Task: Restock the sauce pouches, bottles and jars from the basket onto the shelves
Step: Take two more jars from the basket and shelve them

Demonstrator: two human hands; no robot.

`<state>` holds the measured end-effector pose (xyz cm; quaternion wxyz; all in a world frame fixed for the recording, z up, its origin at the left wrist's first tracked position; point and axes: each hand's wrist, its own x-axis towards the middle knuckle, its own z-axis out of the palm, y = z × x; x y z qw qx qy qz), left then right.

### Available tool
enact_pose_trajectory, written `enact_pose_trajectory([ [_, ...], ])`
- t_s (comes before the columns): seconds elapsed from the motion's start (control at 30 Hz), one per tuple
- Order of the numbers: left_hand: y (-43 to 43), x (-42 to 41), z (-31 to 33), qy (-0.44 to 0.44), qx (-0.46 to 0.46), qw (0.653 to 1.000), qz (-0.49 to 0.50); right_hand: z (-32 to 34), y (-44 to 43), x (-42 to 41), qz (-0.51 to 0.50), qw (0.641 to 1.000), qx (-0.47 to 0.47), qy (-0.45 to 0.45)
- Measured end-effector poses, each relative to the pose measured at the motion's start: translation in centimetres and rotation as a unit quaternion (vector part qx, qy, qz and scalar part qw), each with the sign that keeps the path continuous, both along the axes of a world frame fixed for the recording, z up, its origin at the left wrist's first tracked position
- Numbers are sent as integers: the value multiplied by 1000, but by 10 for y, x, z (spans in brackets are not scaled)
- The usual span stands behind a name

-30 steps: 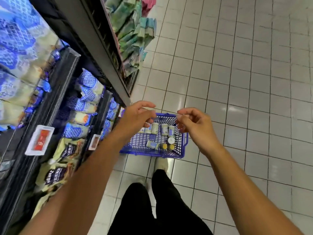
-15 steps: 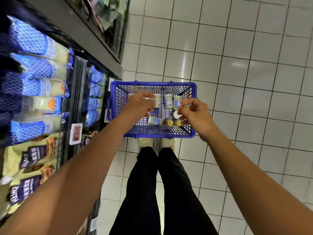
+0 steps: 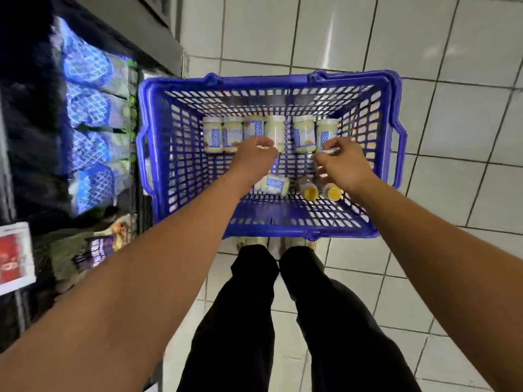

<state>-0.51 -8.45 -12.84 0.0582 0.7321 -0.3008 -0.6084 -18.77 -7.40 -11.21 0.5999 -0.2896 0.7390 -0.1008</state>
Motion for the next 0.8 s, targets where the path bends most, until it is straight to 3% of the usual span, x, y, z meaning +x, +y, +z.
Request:
enact_pose_trajectory([
  [0.37, -24, -23, -134, -121, -52, 990, -59, -135, -37, 11, 128, 985, -29, 111],
  [0.67, -28, -53, -178, -141, 9, 988, -61, -181, -40, 27, 137, 974, -3, 179],
  [0.8, -26, -55, -191, -142, -9, 989, -36, -190, -41, 38, 135, 965, -7, 224],
])
